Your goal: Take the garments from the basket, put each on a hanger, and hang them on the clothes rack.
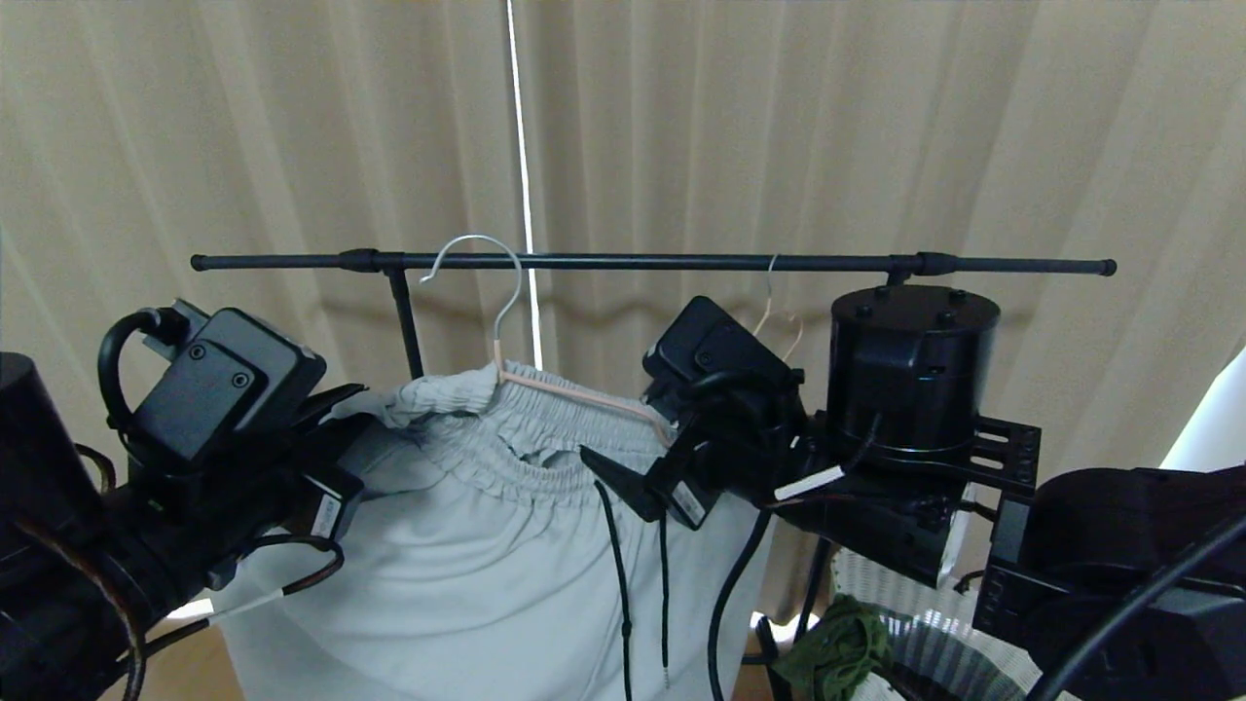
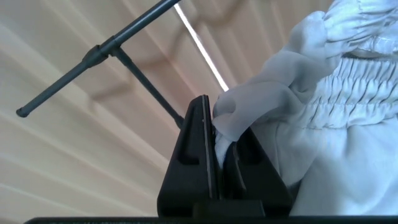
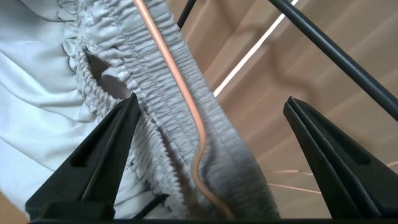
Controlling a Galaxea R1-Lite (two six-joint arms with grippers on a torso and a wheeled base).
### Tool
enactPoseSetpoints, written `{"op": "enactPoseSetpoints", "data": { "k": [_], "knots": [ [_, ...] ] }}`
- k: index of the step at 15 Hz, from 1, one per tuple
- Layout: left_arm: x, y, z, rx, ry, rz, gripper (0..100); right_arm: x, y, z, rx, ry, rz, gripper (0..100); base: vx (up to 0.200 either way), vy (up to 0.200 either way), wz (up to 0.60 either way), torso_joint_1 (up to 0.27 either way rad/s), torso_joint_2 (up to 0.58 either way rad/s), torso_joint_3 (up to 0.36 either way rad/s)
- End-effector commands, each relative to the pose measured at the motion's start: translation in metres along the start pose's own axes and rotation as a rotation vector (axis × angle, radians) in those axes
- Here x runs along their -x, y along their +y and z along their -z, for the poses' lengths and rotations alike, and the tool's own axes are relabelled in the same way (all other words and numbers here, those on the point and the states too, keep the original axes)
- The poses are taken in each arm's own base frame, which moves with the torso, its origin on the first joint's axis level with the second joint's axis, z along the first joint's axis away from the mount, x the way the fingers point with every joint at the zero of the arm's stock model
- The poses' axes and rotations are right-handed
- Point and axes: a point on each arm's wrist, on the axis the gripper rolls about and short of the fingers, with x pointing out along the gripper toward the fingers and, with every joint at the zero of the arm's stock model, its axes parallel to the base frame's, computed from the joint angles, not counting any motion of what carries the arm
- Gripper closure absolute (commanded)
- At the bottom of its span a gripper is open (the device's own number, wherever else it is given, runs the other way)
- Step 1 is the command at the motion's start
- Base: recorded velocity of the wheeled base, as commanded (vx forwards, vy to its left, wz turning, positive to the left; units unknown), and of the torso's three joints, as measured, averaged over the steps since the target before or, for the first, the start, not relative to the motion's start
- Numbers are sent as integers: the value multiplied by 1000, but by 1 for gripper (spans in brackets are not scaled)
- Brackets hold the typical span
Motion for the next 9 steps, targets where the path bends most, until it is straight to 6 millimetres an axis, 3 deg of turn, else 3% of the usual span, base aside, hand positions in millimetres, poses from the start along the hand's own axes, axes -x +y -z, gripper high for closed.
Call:
{"op": "enactPoseSetpoints", "data": {
  "k": [1,2,9],
  "knots": [
    [3,-1,0,-2,-6,8,100,-2,1,2,-1,2,-2,0,0,0,0,0,0,0],
    [4,-2,1,-3,-5,11,100,-3,2,4,-2,-3,0,100,0,0,0,0,0,0],
    [4,-2,2,-5,-3,11,100,-4,1,1,-9,-54,20,100,0,0,0,0,0,0]
  ]
}}
